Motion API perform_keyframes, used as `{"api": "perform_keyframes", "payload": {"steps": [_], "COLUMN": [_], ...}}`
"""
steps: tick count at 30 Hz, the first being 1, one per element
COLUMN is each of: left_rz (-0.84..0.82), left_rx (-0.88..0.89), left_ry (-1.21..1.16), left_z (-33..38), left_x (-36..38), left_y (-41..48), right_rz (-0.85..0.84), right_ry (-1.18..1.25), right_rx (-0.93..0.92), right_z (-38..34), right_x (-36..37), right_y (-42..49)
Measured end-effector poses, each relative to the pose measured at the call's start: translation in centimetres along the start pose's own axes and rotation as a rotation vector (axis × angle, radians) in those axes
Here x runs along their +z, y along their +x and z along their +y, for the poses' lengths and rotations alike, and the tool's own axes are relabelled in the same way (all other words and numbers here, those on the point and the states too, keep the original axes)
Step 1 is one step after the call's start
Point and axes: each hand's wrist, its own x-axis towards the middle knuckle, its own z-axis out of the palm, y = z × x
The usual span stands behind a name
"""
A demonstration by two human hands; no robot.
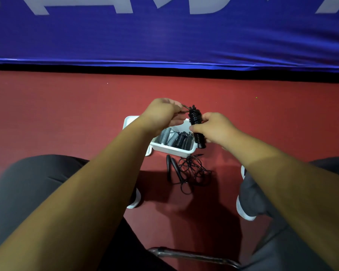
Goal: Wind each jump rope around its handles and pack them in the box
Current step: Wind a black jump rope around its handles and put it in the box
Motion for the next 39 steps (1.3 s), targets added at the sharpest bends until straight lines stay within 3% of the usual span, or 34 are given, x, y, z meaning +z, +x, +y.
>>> {"api": "perform_keyframes", "payload": {"steps": [3, 8, 14, 23, 32, 39], "left_rz": [-0.015, -0.05, -0.15, -0.042, -0.057, -0.047], "left_rx": [-0.057, -0.184, -0.285, -0.216, -0.229, -0.281], "left_ry": [-0.001, 0.168, 0.272, 0.501, 0.681, 0.666], "left_z": [-0.3, -2.7, -7.6, -15.3, -19.8, -20.8], "left_x": [-0.4, -1.3, -1.4, -1.7, -0.4, -0.9], "left_y": [1.3, 5.2, 10.3, 17.6, 20.1, 20.1], "right_rz": [-0.043, 0.04, -0.077, -0.121, -0.084, -0.135], "right_ry": [0.155, 0.303, 0.481, 0.419, 0.424, 0.344], "right_rx": [0.06, 0.175, 0.341, 0.509, 0.645, 0.608], "right_z": [-0.5, 0.4, 4.2, 8.6, 11.8, 11.5], "right_x": [0.0, 1.9, 5.7, 10.3, 12.3, 11.9], "right_y": [1.6, 6.5, 12.9, 19.9, 21.5, 20.6]}}
